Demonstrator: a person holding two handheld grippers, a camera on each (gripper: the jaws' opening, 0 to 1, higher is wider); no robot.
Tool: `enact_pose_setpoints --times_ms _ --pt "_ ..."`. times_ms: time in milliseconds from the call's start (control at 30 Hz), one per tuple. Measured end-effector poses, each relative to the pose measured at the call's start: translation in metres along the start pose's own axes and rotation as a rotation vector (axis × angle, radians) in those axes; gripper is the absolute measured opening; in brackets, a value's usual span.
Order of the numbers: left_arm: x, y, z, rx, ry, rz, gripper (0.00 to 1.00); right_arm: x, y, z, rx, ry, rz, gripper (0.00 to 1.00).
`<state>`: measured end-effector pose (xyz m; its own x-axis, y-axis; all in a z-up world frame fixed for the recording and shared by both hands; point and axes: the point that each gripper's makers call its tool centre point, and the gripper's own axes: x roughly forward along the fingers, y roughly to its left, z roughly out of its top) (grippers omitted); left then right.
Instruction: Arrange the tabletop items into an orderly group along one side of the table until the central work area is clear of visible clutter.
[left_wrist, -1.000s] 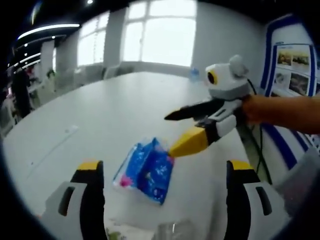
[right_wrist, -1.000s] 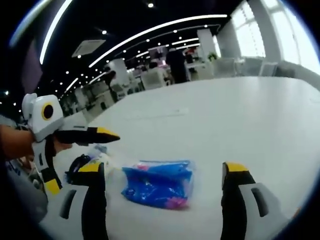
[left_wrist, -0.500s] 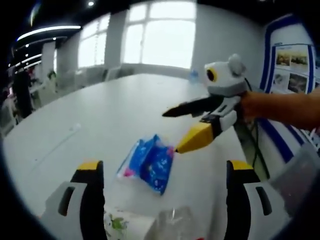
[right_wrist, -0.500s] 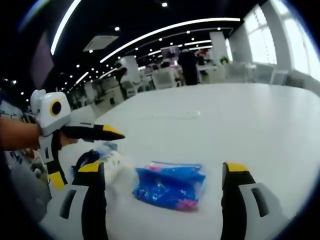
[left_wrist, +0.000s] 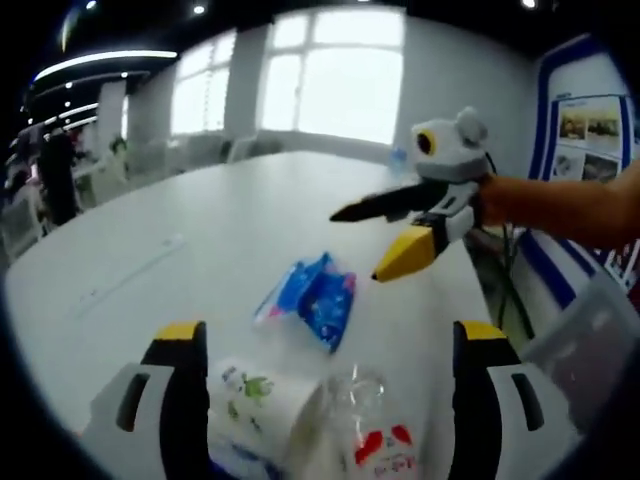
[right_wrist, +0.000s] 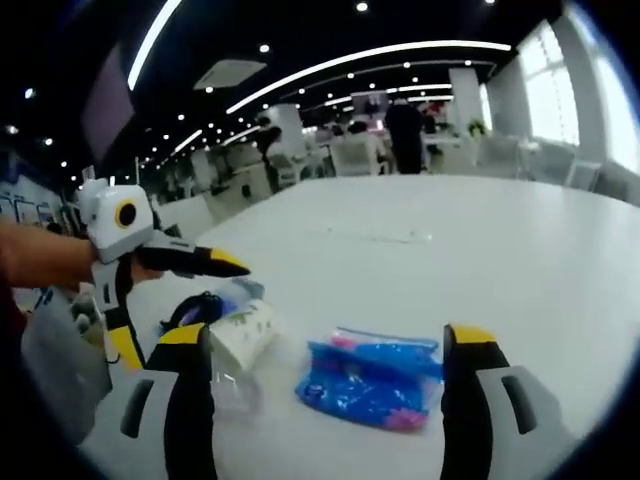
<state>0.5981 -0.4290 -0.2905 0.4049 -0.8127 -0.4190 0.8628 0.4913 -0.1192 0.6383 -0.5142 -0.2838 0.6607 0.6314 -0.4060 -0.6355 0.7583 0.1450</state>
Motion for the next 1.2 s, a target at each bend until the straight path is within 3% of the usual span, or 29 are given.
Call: enact_pose_setpoints --times_ms 1200 --pt "-0.160 -0.004 -0.058 -0.061 -0.051 0.181 0.98 0.037 0.099 0.005 -0.205 0.060 0.235 0.92"
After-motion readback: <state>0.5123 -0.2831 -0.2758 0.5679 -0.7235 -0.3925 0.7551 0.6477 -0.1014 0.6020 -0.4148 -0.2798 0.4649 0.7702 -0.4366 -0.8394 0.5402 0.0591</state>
